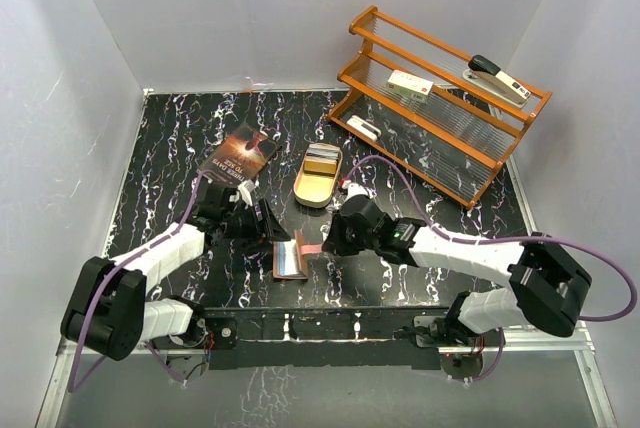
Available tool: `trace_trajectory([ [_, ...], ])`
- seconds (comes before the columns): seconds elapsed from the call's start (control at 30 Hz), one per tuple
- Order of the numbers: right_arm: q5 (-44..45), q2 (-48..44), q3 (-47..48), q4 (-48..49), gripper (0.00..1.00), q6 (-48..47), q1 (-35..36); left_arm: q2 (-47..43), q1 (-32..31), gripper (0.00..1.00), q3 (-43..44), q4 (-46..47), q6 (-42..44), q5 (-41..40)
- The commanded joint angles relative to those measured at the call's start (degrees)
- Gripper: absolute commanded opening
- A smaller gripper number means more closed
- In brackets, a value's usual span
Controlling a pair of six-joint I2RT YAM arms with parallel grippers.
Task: Put the credit cards into the card holder
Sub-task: Open the card holder at the center of the board.
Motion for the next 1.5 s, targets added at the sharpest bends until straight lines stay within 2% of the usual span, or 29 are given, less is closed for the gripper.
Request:
trace_trajectory([
  [0.0, 3.66, -2.39, -1.03, -0.97, 0.01, -0.60, -0.57, 0.56, 0.25, 0.62, 0.95, 0.04, 0.45, 0.80],
  [0.1, 4.38, -2.57, -1.45, -1.28, 0.02, -0.30, -0.80, 1.83, 0.21, 0.59, 0.54, 0.82, 0.56, 1.19],
  [0.27, 5.70, -2.20, -2.32, -2.79, 0.02, 0.37, -1.41, 2.50, 0.20, 0.59, 0.09, 1.56, 0.32, 1.11],
  [0.6, 9.86, -3.30, -4.20, -6.88, 0.02, 1.92, -2.10, 3.02, 0.25, 0.64, 0.01, 1.34, 0.36, 0.26],
  [1.07, 12.07, -3.98, -6.45, -7.75, 0.02, 3.14, -2.61, 4.19, 0.25, 0.69, -0.55, -0.65, 1.54, -1.76],
  [1.27, 11.04, -3.11, -6.51, -6.60, 0.02, 3.24, -2.69, 6.41, 0.22, 0.70, -3.87, 6.02, -0.60, -0.48],
  [1.47, 9.88, -2.61, -6.77, -5.55, 0.02, 3.83, -2.70, 9.10, -0.21, 0.64, -6.46, 13.63, -4.67, 3.98],
])
